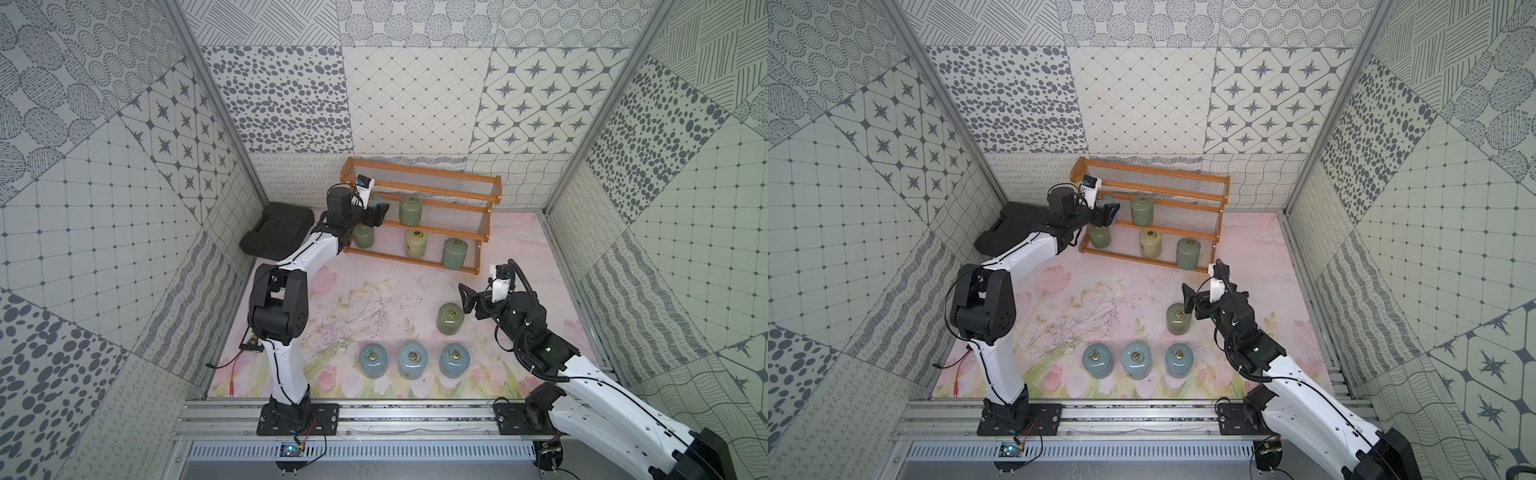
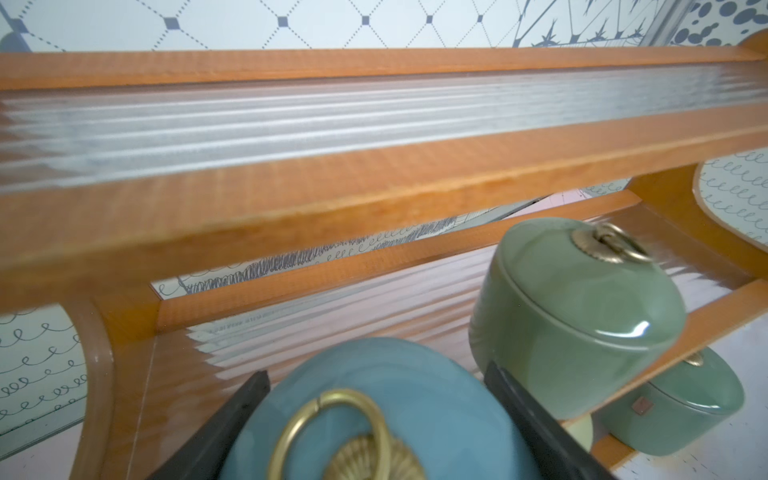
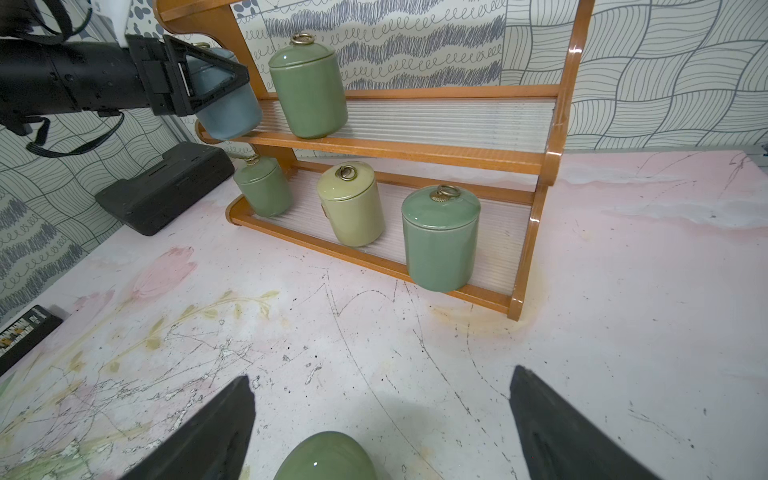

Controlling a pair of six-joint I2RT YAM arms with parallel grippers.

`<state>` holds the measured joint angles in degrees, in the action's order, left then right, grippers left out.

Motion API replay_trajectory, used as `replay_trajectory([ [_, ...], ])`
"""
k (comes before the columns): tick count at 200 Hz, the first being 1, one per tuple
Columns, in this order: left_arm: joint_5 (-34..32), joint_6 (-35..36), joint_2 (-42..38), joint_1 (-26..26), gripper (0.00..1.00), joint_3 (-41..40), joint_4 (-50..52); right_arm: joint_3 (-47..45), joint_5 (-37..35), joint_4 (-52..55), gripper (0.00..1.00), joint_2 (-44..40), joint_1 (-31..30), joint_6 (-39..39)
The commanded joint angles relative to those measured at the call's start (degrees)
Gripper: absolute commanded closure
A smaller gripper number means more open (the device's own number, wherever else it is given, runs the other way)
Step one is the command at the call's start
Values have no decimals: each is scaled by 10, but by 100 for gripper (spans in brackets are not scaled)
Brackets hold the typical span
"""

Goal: Remove the tea canisters from the shelf
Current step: Pick up the tea canister from the shelf, then place the tea canister at the center of the board.

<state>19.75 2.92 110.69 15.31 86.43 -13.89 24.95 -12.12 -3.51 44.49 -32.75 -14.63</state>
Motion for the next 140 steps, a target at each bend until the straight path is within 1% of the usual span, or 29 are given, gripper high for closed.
replay_trajectory([
  [1, 23, -6, -47, 13, 33, -33, -58, -10, -4, -9, 1, -19, 2, -6],
  [68, 8, -4, -142, 55, 34, -147, -64, -21, 1, 10, 1, -57, 2, -10],
  [140, -33, -19, -219, 131, 35, -286, -83, -24, 19, 27, 1, -74, 2, -9],
])
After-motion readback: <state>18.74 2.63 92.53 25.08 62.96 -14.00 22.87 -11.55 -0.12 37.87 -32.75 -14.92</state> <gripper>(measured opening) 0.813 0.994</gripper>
